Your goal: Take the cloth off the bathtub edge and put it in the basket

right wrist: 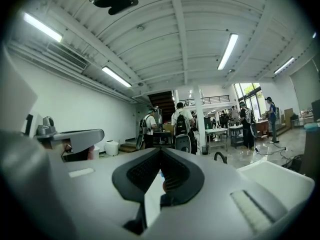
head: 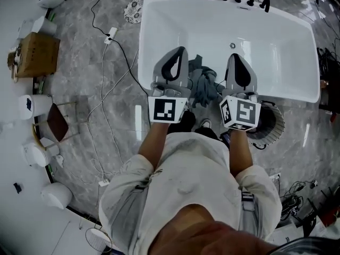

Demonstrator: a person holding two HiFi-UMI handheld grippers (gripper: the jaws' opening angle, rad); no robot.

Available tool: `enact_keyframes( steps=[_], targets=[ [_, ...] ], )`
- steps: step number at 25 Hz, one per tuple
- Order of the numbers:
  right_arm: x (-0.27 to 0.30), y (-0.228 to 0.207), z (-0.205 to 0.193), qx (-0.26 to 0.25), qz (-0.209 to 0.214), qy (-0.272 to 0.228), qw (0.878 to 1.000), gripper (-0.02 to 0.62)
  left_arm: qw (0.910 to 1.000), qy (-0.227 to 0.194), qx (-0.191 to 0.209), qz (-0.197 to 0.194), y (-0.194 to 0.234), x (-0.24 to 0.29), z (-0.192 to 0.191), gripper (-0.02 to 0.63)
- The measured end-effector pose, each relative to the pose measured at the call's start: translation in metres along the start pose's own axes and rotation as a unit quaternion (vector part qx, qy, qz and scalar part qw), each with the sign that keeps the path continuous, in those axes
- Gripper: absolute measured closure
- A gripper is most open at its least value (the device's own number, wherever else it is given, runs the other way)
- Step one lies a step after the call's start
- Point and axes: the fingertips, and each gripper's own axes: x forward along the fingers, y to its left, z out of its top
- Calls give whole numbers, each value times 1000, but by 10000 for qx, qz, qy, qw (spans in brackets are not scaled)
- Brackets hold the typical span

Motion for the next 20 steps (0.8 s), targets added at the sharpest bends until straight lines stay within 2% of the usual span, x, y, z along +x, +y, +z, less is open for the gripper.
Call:
enact_keyframes(
  steps=[6, 9, 14, 20],
  targets=[
    [12, 3, -53, -49, 34, 511, 9987, 592, 9996, 273, -54, 32, 13, 4, -45, 606],
    [14, 4, -93, -60, 109, 893, 9959, 592, 9986, 506, -147, 62, 19, 3, -77, 606],
    [2, 2, -185, 103, 124, 1731, 9848, 592, 9964, 805, -275, 38, 10, -7, -132, 606],
    [-8, 23, -275, 213, 326, 2496, 9676, 592, 9929, 1138, -342, -39, 4, -23, -181, 606]
  ],
)
